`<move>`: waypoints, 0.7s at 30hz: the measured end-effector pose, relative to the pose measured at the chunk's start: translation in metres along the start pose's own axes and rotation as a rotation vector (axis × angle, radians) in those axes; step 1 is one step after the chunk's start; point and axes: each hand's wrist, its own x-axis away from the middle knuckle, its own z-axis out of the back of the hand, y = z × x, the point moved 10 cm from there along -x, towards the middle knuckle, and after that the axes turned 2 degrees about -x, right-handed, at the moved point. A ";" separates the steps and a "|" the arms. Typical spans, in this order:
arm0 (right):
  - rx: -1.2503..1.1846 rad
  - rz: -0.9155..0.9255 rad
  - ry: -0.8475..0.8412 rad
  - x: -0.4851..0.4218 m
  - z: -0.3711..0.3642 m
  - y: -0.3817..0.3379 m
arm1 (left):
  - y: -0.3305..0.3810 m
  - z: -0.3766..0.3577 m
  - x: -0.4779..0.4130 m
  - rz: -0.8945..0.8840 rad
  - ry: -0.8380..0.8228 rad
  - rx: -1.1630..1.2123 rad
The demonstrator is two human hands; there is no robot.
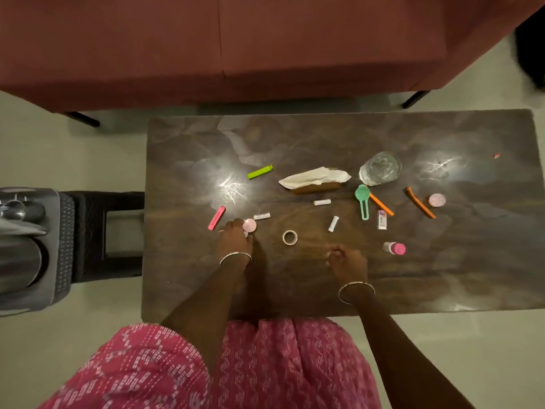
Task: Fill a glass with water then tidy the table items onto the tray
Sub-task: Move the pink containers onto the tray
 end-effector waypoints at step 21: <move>-0.044 0.230 -0.080 -0.056 0.054 0.017 | 0.054 -0.011 0.005 0.176 0.277 0.098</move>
